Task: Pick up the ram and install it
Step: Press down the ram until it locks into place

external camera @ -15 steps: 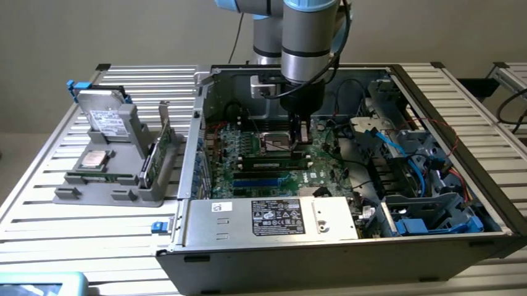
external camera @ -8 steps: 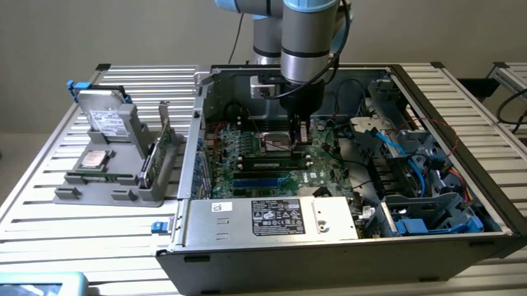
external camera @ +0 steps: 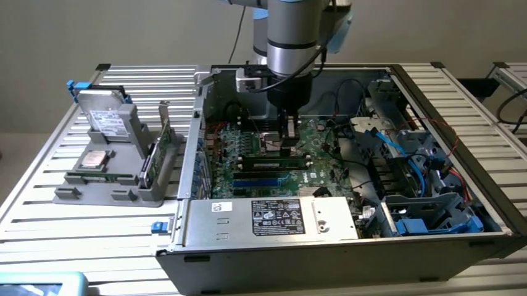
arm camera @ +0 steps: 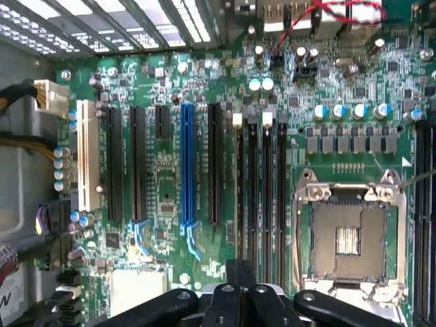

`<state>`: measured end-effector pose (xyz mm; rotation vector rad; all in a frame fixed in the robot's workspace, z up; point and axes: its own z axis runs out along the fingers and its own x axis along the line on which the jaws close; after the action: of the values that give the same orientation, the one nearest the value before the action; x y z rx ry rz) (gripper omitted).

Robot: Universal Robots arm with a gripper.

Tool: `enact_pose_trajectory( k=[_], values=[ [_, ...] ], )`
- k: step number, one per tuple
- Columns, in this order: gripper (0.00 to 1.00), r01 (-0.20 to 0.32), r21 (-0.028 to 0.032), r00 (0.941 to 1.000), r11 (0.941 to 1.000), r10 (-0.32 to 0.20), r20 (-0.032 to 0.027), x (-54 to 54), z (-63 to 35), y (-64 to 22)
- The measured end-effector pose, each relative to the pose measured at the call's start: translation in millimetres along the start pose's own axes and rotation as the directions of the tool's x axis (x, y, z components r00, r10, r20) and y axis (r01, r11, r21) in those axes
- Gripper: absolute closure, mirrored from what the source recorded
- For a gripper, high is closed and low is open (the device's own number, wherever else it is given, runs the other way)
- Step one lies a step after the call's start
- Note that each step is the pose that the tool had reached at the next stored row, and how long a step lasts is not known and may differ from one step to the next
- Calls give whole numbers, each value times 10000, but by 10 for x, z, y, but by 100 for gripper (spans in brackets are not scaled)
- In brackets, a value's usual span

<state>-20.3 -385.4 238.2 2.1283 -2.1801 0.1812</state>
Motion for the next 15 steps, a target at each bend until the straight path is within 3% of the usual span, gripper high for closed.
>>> enact_pose_trajectory(
  k=[8,15],
  values=[
    [89,0,0,10000,10000,0,4,8,-3,354],
    [89,3,-15,10000,10000,-3,4,3,43,410]
  ],
)
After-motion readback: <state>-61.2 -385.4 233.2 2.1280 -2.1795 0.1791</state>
